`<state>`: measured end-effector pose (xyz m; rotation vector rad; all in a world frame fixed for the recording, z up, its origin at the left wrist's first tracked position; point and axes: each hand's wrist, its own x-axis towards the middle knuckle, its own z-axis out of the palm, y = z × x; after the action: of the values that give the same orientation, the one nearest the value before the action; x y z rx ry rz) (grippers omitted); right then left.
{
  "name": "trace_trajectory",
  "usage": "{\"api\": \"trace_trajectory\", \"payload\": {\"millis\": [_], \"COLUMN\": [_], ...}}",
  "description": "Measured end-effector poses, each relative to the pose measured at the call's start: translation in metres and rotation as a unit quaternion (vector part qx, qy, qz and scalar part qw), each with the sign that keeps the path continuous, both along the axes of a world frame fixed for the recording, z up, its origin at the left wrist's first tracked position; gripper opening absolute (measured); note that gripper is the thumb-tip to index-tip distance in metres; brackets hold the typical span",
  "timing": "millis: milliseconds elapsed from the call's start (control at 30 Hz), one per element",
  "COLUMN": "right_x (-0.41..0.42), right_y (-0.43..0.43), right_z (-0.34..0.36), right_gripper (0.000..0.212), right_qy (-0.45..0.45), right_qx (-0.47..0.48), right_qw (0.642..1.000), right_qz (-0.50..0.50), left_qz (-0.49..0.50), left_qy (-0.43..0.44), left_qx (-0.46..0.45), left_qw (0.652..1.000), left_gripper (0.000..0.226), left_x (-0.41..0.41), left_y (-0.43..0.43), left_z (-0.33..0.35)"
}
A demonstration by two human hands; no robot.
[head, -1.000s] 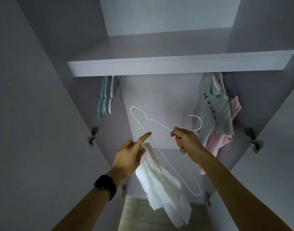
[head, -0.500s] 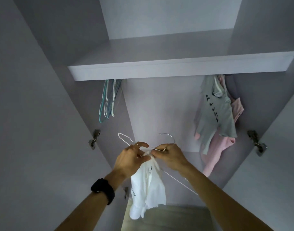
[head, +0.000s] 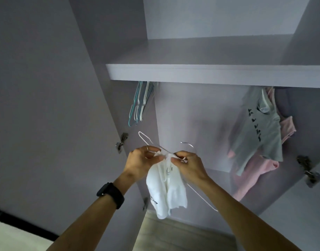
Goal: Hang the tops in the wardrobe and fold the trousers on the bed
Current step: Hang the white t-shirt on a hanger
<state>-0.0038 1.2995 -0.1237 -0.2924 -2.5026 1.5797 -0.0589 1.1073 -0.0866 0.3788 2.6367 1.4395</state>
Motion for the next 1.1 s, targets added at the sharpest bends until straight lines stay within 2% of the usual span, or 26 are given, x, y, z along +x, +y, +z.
{"api": "trace_trajectory", "payload": {"millis": [100, 200, 300, 433, 567, 667, 733, 833, 933, 1100], "right_x": [-0.005, -0.006, -0.003, -0.008, -0.007, -0.002, -0.001, 0.001, 0.005, 0.01], "right_y": [0.026, 0.063, 0.082, 0.08, 0.078, 0.077, 0.078, 0.083, 0.088, 0.103], "right_z": [-0.001, -0.003, -0.002, -0.002, -0.01, -0.013, -0.011, -0.006, -0.001, 0.0], "right_gripper": [0.012, 0.012, 0.014, 0.015, 0.017, 0.018, 0.017, 0.017, 0.017, 0.014], "right_qy": [-0.001, 0.018, 0.039, 0.028, 0.015, 0.019, 0.024, 0.032, 0.032, 0.022], "right_qx": [-0.032, -0.075, -0.063, -0.054, -0.078, -0.067, -0.075, -0.073, -0.053, -0.052], "right_qw": [0.998, 0.987, 0.986, 0.99, 0.986, 0.987, 0.986, 0.986, 0.987, 0.988], "right_qz": [-0.06, -0.14, -0.148, -0.131, -0.143, -0.146, -0.149, -0.146, -0.148, -0.142], "left_qz": [0.019, 0.051, 0.052, -0.023, -0.087, -0.131, -0.129, -0.106, -0.13, -0.179], "left_qy": [0.026, 0.05, 0.045, 0.036, 0.011, -0.044, -0.06, -0.088, -0.109, -0.083], "left_qx": [-0.048, -0.118, -0.159, -0.276, -0.375, -0.418, -0.397, -0.32, -0.311, -0.326], "left_qw": [0.998, 0.99, 0.985, 0.96, 0.923, 0.898, 0.907, 0.938, 0.935, 0.924], "left_gripper": [0.015, 0.017, 0.017, 0.006, 0.026, 0.024, 0.021, 0.036, 0.051, 0.025], "left_x": [-0.013, -0.024, -0.028, -0.029, -0.031, -0.032, -0.03, -0.03, -0.036, -0.042], "left_y": [-0.032, -0.067, -0.079, -0.07, -0.063, -0.052, -0.042, -0.03, -0.023, -0.029], "left_z": [-0.001, -0.001, -0.005, -0.012, -0.02, -0.028, -0.03, -0.03, -0.024, -0.01]}}
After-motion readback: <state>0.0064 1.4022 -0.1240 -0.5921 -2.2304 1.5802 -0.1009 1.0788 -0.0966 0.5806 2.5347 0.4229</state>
